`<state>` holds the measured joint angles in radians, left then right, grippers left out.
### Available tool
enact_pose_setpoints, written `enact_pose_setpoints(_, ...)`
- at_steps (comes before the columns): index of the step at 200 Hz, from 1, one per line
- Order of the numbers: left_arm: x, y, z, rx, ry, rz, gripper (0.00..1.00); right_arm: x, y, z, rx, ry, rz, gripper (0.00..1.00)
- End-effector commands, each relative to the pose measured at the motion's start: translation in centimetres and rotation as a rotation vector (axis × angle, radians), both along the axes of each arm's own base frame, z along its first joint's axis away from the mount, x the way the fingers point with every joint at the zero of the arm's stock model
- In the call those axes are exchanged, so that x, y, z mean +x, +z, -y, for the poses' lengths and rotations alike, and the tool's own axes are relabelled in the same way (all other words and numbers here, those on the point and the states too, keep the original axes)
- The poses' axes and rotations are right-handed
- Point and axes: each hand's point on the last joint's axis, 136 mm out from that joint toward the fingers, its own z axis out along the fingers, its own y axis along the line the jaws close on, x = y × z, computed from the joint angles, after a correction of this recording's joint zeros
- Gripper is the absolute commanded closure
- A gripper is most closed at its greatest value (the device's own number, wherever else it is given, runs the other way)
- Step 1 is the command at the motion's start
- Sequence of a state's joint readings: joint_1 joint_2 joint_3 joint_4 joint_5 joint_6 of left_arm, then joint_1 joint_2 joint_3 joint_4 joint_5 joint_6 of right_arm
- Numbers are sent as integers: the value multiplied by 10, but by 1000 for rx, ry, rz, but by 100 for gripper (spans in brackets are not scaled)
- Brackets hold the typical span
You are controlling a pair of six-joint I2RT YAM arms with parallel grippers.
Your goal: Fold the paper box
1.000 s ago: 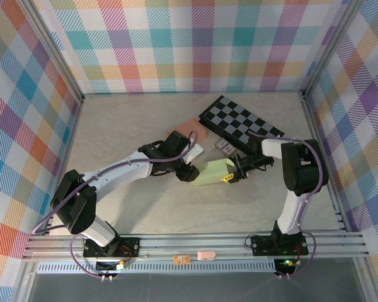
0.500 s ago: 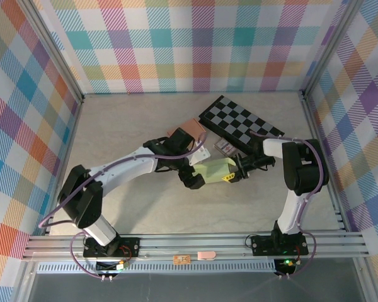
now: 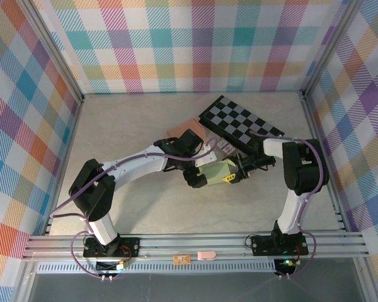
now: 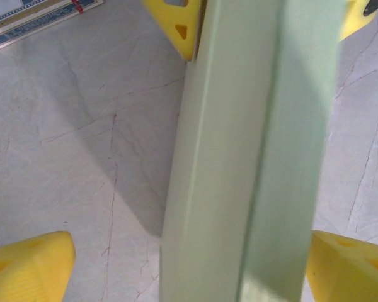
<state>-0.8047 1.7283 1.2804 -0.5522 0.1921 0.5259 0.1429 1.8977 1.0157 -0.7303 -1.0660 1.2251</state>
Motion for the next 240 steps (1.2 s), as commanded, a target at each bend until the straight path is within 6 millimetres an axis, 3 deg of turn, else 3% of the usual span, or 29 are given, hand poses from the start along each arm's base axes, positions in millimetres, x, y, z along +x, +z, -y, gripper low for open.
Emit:
enact_pose_setpoints(1, -2, 1, 1, 19, -16, -9, 12, 0, -11, 10, -51, 11, 6, 42)
enact_pose_setpoints(49, -7, 0, 1, 21, -26, -23, 18, 3, -8, 14, -59, 6, 29, 41)
enact_pose_setpoints(81, -10, -3, 4, 27, -34, -28, 18, 11, 7, 27, -117, 4, 108, 36)
enact_pose_setpoints(139, -11, -2, 9, 9, -30, -40, 19, 38, 77, 87, -370, 17, 518, 32)
enact_pose_setpoints(159, -11, -3, 10, 10, -25, -47, 19, 44, 96, 105, -501, 96, 714, 36)
enact_pose_setpoints(191, -14, -4, 12, 4, -29, -58, 19, 42, 109, 128, -755, 284, 1007, 43)
enact_pose_setpoints(217, -15, -7, 13, 5, -34, -70, 19, 37, 109, 125, -862, 496, 1208, 45)
enact_pose_setpoints(240, -15, -6, 15, -1, -32, -73, 19, 34, 113, 102, -765, 642, 1372, 61)
